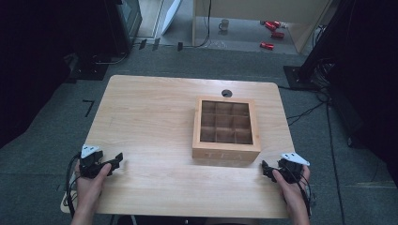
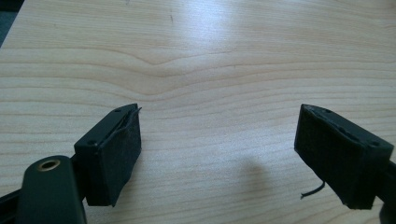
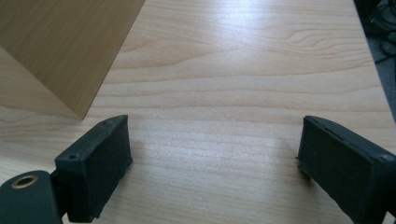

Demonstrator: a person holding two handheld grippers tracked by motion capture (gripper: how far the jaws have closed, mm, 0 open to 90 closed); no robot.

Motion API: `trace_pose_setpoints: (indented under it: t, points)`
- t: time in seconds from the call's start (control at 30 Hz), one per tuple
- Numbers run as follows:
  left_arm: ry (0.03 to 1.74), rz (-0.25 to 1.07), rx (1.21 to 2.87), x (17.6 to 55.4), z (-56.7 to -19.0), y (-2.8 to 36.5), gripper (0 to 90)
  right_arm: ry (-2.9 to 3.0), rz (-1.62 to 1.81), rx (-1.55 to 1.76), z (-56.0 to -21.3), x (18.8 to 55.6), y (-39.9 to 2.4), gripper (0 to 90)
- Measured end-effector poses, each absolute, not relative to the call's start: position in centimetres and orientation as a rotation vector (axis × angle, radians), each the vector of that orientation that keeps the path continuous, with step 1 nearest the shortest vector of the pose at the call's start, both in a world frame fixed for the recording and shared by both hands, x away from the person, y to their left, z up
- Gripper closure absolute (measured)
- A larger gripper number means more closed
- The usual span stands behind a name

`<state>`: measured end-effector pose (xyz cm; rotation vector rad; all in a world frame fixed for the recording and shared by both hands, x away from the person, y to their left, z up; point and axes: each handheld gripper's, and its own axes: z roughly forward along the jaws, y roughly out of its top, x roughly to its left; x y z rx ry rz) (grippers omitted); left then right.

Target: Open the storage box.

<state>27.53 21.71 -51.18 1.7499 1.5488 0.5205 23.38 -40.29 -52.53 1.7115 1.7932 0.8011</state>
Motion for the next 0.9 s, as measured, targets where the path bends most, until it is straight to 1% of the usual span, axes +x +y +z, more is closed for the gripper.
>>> trace_pose_setpoints:
  t: [0.13, 0.33, 0.57, 0.77, 0.83, 0.9]
  points:
    - [1.539, 0.538, 1.739, 27.4, -51.0, 21.2, 15.5, 1.796, 0.807, 1.720, -52.5, 23.5, -40.4, 8.7]
    - [1.506, 0.524, 1.745, 27.8, -50.6, 19.6, 15.5, 1.791, 0.798, 1.724, -52.6, 23.6, -40.2, 7.9]
    - [1.456, 0.438, 1.738, 28.5, -49.7, 17.6, 14.4, 1.847, 0.819, 1.682, -52.5, 24.0, -40.6, 7.9]
    - [1.418, 0.419, 1.736, 29.1, -49.0, 15.9, 14.4, 1.952, 0.812, 1.644, -52.2, 24.8, -41.2, 7.6]
    - [1.390, 0.422, 1.735, 29.6, -48.4, 14.7, 14.4, 1.938, 0.830, 1.632, -52.4, 25.0, -41.2, 5.6]
    - [1.382, 0.422, 1.734, 29.8, -48.2, 14.3, 14.4, 1.921, 0.845, 1.625, -52.6, 24.9, -41.1, 5.5]
